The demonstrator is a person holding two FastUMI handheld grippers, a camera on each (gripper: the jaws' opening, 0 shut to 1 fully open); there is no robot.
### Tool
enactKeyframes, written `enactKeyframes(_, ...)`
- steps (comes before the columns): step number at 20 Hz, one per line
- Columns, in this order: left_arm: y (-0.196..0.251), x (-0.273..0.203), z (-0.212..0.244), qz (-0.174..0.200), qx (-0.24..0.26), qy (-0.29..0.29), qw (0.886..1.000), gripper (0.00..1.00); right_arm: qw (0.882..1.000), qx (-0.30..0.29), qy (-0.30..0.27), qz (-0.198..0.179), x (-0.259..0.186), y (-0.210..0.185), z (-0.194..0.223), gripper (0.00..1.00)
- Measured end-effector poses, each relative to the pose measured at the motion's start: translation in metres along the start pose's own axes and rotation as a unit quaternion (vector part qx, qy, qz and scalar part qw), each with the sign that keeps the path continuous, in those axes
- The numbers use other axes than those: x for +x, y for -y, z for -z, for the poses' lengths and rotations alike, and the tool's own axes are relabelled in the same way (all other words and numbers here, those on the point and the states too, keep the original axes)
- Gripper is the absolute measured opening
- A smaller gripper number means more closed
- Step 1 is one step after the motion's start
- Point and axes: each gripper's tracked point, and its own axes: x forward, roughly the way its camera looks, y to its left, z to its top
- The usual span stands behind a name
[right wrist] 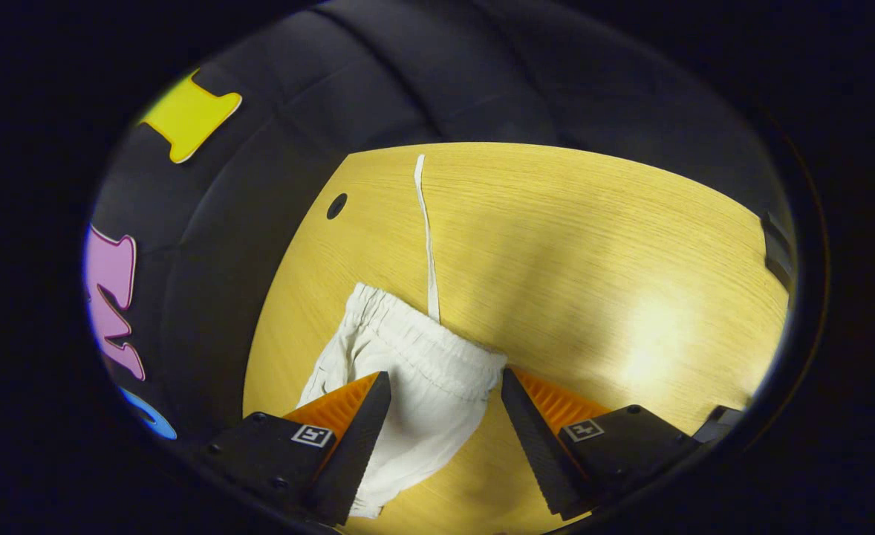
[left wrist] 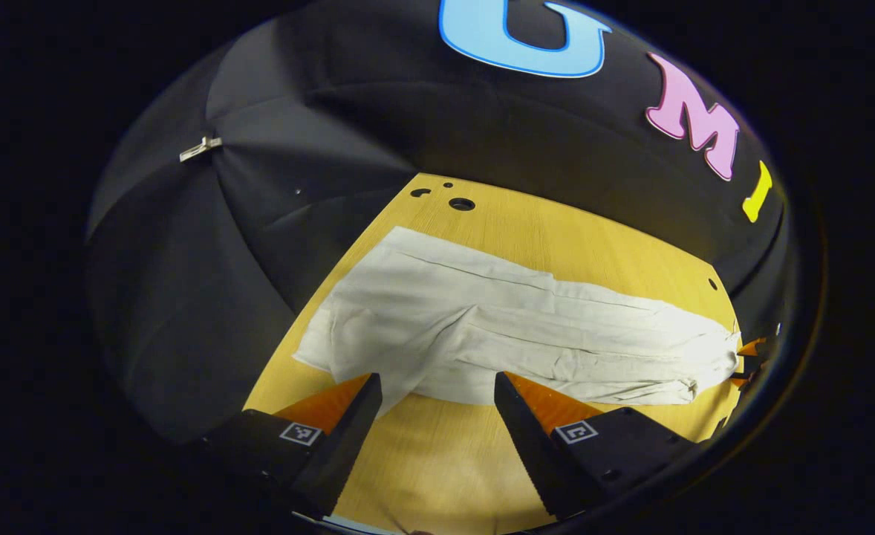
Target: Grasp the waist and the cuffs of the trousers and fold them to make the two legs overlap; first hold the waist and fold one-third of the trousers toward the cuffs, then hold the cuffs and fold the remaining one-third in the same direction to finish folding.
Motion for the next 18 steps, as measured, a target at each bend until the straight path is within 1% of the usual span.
enactKeyframes(1, 0.000, 0.002, 0.005, -0.001, -0.009, -0.005, 1.000, 0.98, 1.000, 0.000, -0.003, 0.022, 0.003, 0.003, 0.000, 0.95)
enactKeyframes(2, -0.002, 0.002, 0.008, -0.005, -0.015, -0.009, 1.000, 0.98, 0.999, -0.003, -0.004, 0.040, 0.004, 0.004, 0.000, 0.92)
enactKeyframes(3, -0.003, 0.004, 0.013, -0.008, -0.020, -0.013, 1.000, 0.99, 0.998, -0.010, -0.011, 0.057, 0.006, 0.004, 0.002, 0.92)
enactKeyframes(5, -0.005, 0.006, 0.021, -0.011, -0.033, -0.022, 0.999, 0.99, 0.994, -0.042, -0.015, 0.101, 0.008, 0.014, 0.005, 0.90)
enactKeyframes(6, -0.004, 0.008, 0.025, -0.007, -0.043, -0.027, 0.999, 0.98, 0.993, -0.056, -0.012, 0.106, 0.012, 0.012, 0.003, 0.80)
enactKeyframes(7, -0.001, 0.012, 0.029, -0.003, -0.057, -0.031, 0.998, 0.98, 0.992, -0.067, -0.015, 0.106, 0.012, 0.010, 0.006, 0.76)
enactKeyframes(8, 0.002, 0.015, 0.033, 0.004, -0.074, -0.039, 0.996, 0.96, 0.993, -0.067, -0.016, 0.097, 0.013, 0.007, 0.006, 0.58)
enactKeyframes(10, 0.010, 0.021, 0.043, 0.016, -0.117, -0.058, 0.991, 0.96, 0.996, -0.051, -0.017, 0.077, 0.014, 0.004, 0.007, 0.31)
enactKeyframes(11, 0.013, 0.025, 0.048, 0.018, -0.139, -0.064, 0.988, 0.96, 0.997, -0.043, -0.019, 0.062, 0.013, 0.003, 0.008, 0.26)
enactKeyframes(13, 0.016, 0.034, 0.050, 0.019, -0.180, -0.069, 0.981, 0.96, 0.999, -0.015, -0.016, 0.027, 0.012, 0.001, 0.006, 0.24)
enactKeyframes(14, 0.015, 0.039, 0.050, 0.016, -0.199, -0.070, 0.977, 0.96, 1.000, 0.001, -0.015, 0.015, 0.012, 0.001, 0.005, 0.24)
enactKeyframes(15, 0.013, 0.047, 0.049, 0.014, -0.217, -0.070, 0.973, 0.96, 1.000, 0.012, -0.016, 0.010, 0.010, 0.003, 0.005, 0.19)
enactKeyframes(16, 0.011, 0.055, 0.048, 0.008, -0.238, -0.069, 0.969, 0.96, 1.000, 0.013, -0.019, 0.009, 0.010, 0.004, 0.006, 0.24)
enactKeyframes(18, 0.004, 0.066, 0.033, 0.003, -0.275, -0.055, 0.960, 0.96, 1.000, 0.003, -0.018, 0.010, 0.012, 0.003, 0.007, 0.24)
